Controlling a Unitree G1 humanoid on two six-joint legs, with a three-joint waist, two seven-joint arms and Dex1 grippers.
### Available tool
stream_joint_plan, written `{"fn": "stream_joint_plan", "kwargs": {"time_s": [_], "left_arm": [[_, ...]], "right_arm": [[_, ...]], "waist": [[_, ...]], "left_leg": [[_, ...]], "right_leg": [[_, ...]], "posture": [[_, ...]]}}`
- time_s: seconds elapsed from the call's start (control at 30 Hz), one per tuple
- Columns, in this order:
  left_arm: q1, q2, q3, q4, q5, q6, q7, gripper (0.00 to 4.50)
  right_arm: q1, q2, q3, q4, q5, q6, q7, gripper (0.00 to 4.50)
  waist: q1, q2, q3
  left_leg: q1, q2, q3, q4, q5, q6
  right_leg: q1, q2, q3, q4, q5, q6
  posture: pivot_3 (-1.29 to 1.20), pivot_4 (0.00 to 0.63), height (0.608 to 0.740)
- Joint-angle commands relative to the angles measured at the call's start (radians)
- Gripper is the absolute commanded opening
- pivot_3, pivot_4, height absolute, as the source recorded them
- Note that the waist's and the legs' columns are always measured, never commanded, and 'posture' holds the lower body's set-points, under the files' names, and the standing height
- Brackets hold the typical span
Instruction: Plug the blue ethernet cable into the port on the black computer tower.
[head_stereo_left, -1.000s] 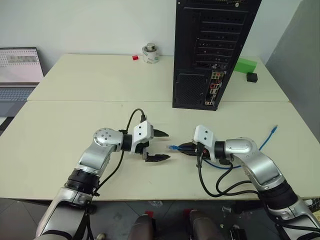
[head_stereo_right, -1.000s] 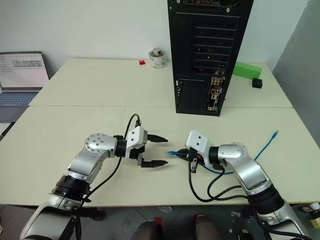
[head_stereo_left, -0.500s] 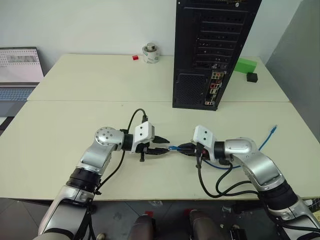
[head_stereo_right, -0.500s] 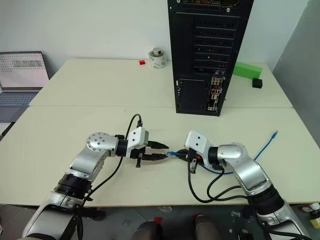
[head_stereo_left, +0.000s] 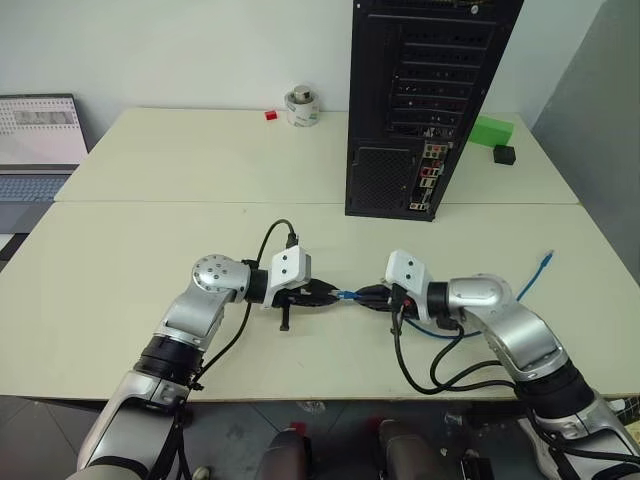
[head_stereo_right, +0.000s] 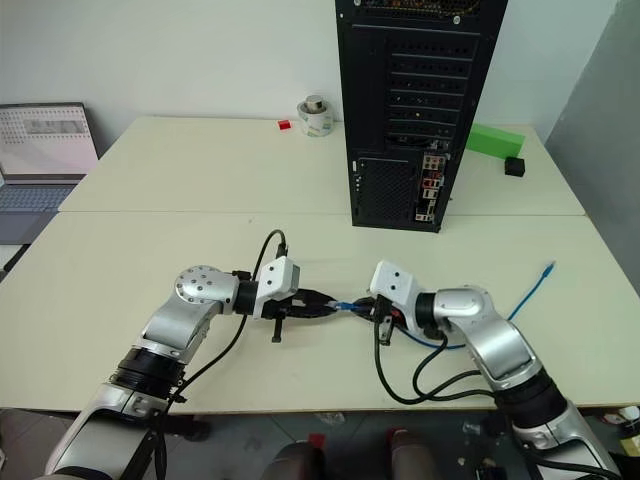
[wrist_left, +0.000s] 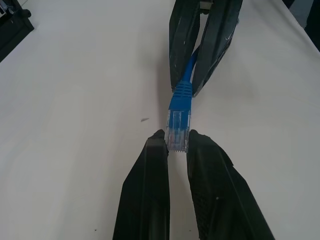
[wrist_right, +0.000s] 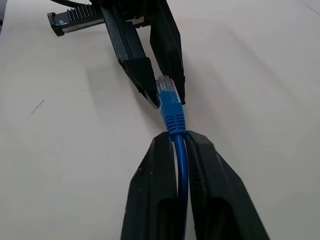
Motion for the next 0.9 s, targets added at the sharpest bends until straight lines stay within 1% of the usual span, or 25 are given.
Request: {"fn": "stream_joint_plan", "kwargs": {"time_s": [0.03,0.07,0.1,0.2,0.27,0.3,0.4,0.47,0.6,0.77,0.9], "left_arm": [[-0.005,0.000,0.016,-0.006,0.006,-0.058,0.015,0.26],[-0.002,0.002,0.018,-0.005,0.010,-0.076,0.018,0.26],[0.002,0.003,0.019,-0.006,0.013,-0.094,0.022,0.26],[0.024,0.007,0.023,-0.010,0.032,-0.182,0.045,0.26],[0.045,0.013,0.022,-0.004,0.077,-0.311,0.084,0.26],[0.058,0.017,0.021,0.004,0.126,-0.432,0.129,0.26],[0.085,0.020,0.031,0.034,0.247,-0.734,0.268,0.26],[0.084,0.026,0.030,0.069,0.306,-0.860,0.331,0.26],[0.078,0.024,0.082,0.117,0.504,-1.107,0.569,0.26],[0.086,0.026,0.132,0.123,0.647,-1.213,0.770,0.26],[0.088,0.031,0.150,0.116,0.727,-1.229,0.889,0.26]], "right_arm": [[-0.024,-0.010,-0.011,-0.036,0.020,-0.026,0.025,1.46],[-0.026,-0.018,-0.018,-0.040,0.025,-0.026,0.032,1.60],[-0.027,-0.026,-0.026,-0.043,0.029,-0.026,0.039,1.93],[-0.033,-0.061,-0.060,-0.051,0.053,-0.019,0.063,2.58],[-0.033,-0.083,-0.099,-0.063,0.092,0.008,0.076,3.04],[-0.028,-0.087,-0.134,-0.077,0.136,0.046,0.080,3.18],[-0.014,-0.071,-0.228,-0.105,0.258,0.167,0.053,3.18],[-0.011,-0.067,-0.244,-0.114,0.286,0.201,0.041,3.18],[-0.005,-0.032,-0.279,-0.137,0.383,0.293,0.007,3.18],[-0.006,0.003,-0.280,-0.147,0.438,0.347,-0.043,3.18],[-0.007,0.029,-0.263,-0.143,0.458,0.360,-0.071,3.18]], "waist": [[0.001,0.000,0.000],[0.001,0.000,0.000],[0.001,0.000,0.000],[0.001,0.000,0.000],[0.001,0.000,0.000],[0.001,0.000,0.000],[0.002,0.000,0.000],[0.003,0.000,0.000],[0.003,0.000,0.000],[0.003,0.000,0.000],[0.003,0.000,0.000]], "left_leg": [[0.000,0.000,0.000,0.000,0.000,0.000],[0.000,0.000,0.000,0.000,0.000,0.000],[0.000,0.000,0.000,0.000,0.000,0.000],[0.000,0.000,0.000,0.000,0.000,0.000],[0.000,0.000,0.000,0.000,0.000,0.000],[0.000,0.000,0.000,0.000,0.000,0.000],[0.000,0.000,0.000,0.000,0.000,0.000],[0.000,0.000,-0.001,0.000,0.000,0.000],[0.000,-0.001,-0.001,0.000,0.000,0.000],[-0.001,-0.001,-0.001,0.000,0.000,0.000],[-0.001,-0.001,-0.001,0.000,0.000,0.000]], "right_leg": [[0.000,0.000,0.000,0.000,0.000,0.000],[0.000,0.000,0.000,0.000,0.000,0.000],[0.000,0.000,0.000,0.000,0.000,0.000],[0.000,0.000,0.000,0.000,0.000,0.000],[0.000,-0.001,0.000,0.000,0.000,0.000],[0.000,-0.001,0.000,0.000,0.000,0.000],[0.000,-0.006,0.000,-0.001,0.000,0.000],[0.000,-0.006,0.000,-0.001,0.000,0.000],[0.000,-0.007,-0.001,-0.001,0.000,0.000],[0.000,-0.007,-0.001,-0.001,0.000,0.000],[0.000,-0.007,-0.002,0.000,0.000,0.000]], "posture": [[0.00,0.150,0.740],[0.00,0.150,0.740],[0.00,0.150,0.740],[0.00,0.150,0.740],[0.00,0.150,0.740],[0.00,0.150,0.740],[0.00,0.150,0.740],[0.00,0.150,0.740],[0.00,0.150,0.740],[0.00,0.150,0.740],[0.00,0.150,0.740]]}}
